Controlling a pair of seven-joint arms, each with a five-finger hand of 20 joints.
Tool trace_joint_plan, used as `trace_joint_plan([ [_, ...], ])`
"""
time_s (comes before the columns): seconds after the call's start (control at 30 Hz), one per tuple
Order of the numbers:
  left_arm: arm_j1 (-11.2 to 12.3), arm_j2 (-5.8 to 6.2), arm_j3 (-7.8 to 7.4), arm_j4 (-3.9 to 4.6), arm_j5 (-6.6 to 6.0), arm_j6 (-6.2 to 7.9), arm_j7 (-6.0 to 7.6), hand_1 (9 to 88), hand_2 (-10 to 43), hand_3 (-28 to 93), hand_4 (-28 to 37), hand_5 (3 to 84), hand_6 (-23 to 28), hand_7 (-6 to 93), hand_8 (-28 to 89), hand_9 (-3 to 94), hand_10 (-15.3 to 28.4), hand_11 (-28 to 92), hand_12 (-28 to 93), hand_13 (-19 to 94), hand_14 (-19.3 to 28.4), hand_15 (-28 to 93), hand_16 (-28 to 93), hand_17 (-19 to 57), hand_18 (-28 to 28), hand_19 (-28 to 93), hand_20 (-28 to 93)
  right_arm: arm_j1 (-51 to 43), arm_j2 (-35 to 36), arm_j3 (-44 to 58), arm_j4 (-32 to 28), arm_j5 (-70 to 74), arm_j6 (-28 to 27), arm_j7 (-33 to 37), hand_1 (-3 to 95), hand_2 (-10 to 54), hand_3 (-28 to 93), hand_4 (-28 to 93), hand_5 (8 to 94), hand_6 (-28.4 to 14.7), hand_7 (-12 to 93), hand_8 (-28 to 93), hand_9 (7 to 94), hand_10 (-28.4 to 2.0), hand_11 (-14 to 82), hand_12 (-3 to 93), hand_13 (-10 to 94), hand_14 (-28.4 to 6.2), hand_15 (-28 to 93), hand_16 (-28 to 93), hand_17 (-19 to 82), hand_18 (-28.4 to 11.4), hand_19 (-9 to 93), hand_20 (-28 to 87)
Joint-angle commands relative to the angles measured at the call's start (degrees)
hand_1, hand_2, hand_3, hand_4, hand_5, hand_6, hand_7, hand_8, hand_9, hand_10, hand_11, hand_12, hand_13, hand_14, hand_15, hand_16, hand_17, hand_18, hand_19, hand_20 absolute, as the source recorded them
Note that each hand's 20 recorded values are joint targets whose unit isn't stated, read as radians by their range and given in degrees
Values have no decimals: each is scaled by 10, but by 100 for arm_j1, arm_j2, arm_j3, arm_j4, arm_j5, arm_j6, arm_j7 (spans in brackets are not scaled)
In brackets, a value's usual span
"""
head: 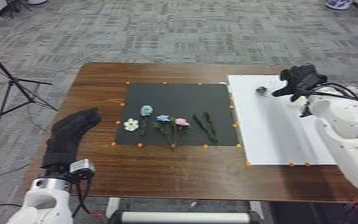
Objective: Arrange flowers
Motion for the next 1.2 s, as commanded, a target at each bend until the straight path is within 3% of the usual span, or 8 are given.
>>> trace_joint_plan([
  [0.03,2,-28,34,-29,18,-37,6,274,-34,708,-166,509,13,204,-78,507,126,211,144,406,161,182,6,60,115,77,176,-197,59,412,403,-299,-261,-158,221,-95,708,-248,500,-25,207,-131,585,-114,107,120,681,-128,558,290,281,-256,748,557],
  [0.27,21,-55,35,-43,15,-29,51,273,-34,709,-165,510,13,204,-78,506,125,211,145,407,160,182,6,60,115,77,176,-189,-169,524,620,-480,-351,-333,201,-95,700,-252,493,-32,195,-123,573,-119,104,120,679,-134,572,291,278,-260,748,567],
  [0.5,25,-73,29,-46,21,-16,64,274,-33,708,-165,509,11,203,-78,506,125,211,145,406,161,182,6,60,114,75,176,-260,-258,499,867,-617,73,-259,216,-95,705,-265,495,-30,198,-119,582,-117,109,120,691,-128,598,290,291,-261,763,577],
  [0.63,29,-77,34,-51,14,-6,62,274,-34,709,-165,510,12,204,-78,507,126,210,145,406,161,182,7,60,114,76,177,-271,-216,277,919,-552,418,63,284,-95,712,-266,522,-15,227,-134,628,-115,120,115,726,-113,602,288,320,-252,784,575],
  [0.77,2,-86,57,-43,7,0,68,272,-34,710,-165,510,12,204,-78,507,127,210,144,407,161,182,6,60,115,76,177,-260,-225,202,1084,-525,905,-22,374,-95,706,-265,610,22,274,-153,716,-99,139,115,775,-89,604,299,356,-245,816,570],
  [0.87,-3,-83,43,-39,12,-16,59,273,-33,709,-166,511,13,204,-78,507,126,211,145,406,160,181,6,60,115,76,177,-281,-160,131,1143,-394,1365,-67,494,-19,594,-267,699,39,319,-68,813,-91,158,132,813,-79,629,327,388,-244,848,569],
  [1.2,48,-64,10,-59,-6,11,75,273,-32,709,-166,510,11,202,-77,507,126,211,145,406,160,180,7,59,115,76,177,-78,502,-424,345,368,1825,-25,546,10,563,-279,752,38,303,-21,868,-83,186,167,835,-64,663,346,409,-242,874,572],
])
